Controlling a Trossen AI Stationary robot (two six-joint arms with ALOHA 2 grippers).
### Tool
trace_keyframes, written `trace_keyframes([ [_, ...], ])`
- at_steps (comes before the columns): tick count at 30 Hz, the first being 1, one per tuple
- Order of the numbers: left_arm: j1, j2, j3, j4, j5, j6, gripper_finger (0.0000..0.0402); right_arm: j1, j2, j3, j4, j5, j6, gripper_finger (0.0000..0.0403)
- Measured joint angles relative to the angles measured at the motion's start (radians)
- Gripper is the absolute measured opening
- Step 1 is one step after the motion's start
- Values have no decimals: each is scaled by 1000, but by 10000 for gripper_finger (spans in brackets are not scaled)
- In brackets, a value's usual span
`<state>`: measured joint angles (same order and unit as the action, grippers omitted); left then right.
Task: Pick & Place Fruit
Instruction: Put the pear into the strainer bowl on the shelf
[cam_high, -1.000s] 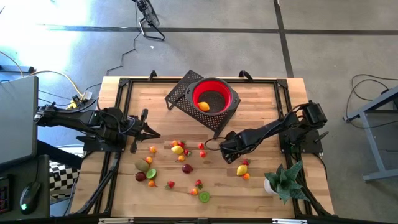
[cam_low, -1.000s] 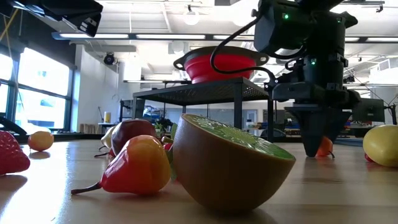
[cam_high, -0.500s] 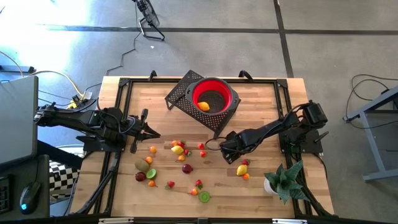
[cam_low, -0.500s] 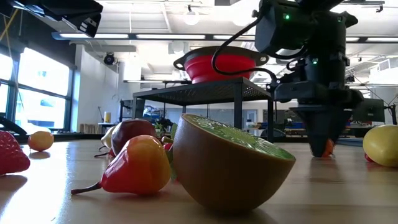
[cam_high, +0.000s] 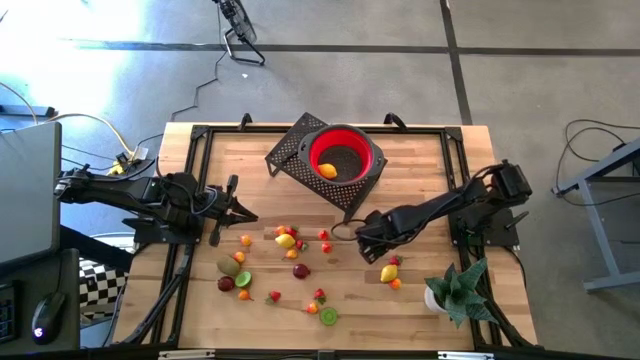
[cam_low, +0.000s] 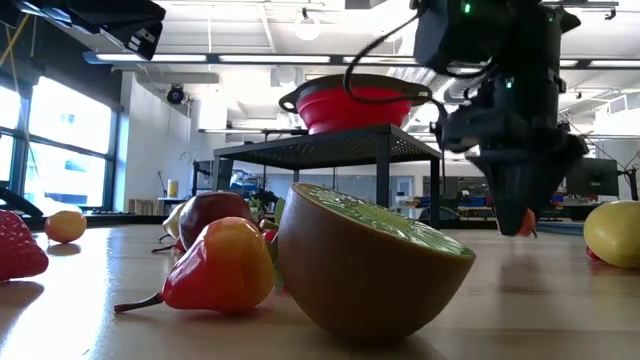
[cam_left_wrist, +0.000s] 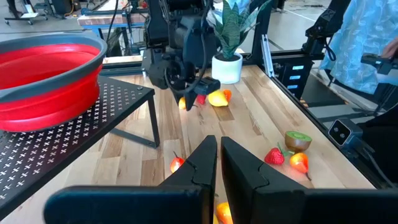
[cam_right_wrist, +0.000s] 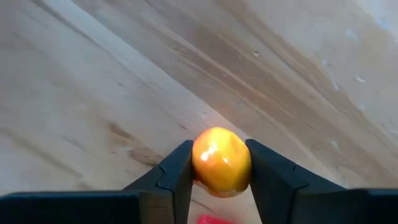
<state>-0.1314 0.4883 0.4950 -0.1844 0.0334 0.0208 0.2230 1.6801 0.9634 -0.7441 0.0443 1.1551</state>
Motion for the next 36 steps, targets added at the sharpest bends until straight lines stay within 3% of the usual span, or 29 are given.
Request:
trace_keyframes([
  [13, 0, 0, 0, 1, 0, 0, 19, -2, -269, 0, 55, 48, 26, 125],
  [23, 0, 0, 0, 2, 0, 0, 19, -3, -457, 2, 191, 119, 10, 121],
  [36, 0, 0, 0, 2, 0, 0, 19, -3, -557, 2, 447, 149, -174, 123],
])
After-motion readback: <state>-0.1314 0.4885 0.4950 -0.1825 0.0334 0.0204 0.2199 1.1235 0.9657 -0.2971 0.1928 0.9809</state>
